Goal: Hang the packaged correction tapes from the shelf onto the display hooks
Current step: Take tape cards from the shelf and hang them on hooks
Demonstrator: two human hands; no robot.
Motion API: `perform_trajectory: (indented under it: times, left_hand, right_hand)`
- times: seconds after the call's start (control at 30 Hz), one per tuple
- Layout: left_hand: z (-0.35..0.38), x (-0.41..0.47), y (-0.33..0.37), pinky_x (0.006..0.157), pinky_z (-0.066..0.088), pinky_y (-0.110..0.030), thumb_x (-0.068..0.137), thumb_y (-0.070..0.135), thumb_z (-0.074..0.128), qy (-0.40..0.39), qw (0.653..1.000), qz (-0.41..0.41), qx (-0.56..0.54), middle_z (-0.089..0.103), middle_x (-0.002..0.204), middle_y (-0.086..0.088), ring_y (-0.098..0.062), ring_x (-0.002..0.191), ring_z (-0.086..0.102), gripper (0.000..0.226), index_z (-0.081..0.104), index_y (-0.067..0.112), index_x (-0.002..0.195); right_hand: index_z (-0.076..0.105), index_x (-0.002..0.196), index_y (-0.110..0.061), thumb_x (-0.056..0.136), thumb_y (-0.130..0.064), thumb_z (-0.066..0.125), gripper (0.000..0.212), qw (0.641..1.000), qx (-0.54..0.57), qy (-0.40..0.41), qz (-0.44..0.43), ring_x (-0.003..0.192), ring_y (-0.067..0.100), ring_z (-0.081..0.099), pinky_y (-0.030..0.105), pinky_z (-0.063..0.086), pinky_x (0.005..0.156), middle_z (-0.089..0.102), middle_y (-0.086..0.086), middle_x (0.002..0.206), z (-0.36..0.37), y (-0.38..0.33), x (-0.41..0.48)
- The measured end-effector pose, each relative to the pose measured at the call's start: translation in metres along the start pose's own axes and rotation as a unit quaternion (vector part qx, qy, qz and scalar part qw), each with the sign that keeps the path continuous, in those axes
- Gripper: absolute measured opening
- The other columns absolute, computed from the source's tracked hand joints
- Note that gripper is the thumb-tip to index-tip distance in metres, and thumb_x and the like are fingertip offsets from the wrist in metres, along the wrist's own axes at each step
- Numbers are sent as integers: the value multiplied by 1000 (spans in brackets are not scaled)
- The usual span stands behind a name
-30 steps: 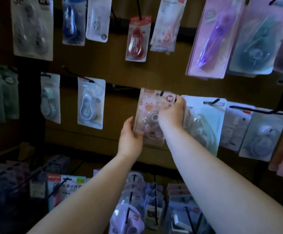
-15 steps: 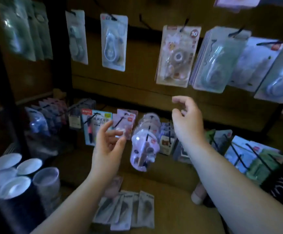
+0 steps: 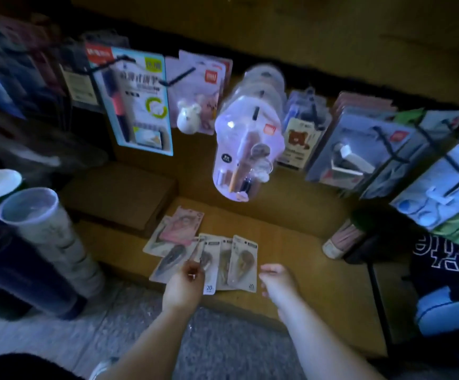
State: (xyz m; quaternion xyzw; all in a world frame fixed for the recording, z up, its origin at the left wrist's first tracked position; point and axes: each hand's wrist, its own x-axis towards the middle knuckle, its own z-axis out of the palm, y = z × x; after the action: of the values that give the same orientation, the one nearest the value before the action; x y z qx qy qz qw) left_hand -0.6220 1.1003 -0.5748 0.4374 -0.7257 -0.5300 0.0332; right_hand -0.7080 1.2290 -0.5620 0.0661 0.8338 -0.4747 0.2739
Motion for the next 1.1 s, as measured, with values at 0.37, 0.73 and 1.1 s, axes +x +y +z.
perform_trajectory:
  times: [0.37,0.73,1.1]
  left_hand:
    - [48,86,-60,117,7,-42,92,45,39,-78,968,-47,234,-9,158,-2,-26,145,-7,67,1,33,146]
    - [50,108,-82,116,9,-42,92,48,35,-138,957,-35,253,-10,157,3,-24,145,-10,70,-8,34,145]
    - [55,110,-87,116,11,-41,94,43,34,-123,957,-23,261,-9,157,3,-25,144,-11,57,8,37,145]
  right_hand:
    - [34,138,-5,91,-27,52,55,987,-34,-12,158,129,32,42,38,38,100,42,16,143,31,32,111]
    - [58,114,8,83,-22,65,44,993,-16,7,118,115,33,57,31,46,85,60,23,124,66,36,146]
    - [38,132,-4,36,-63,78,119,993,-44,-24,107,122,32,50,44,44,102,50,16,133,103,45,158]
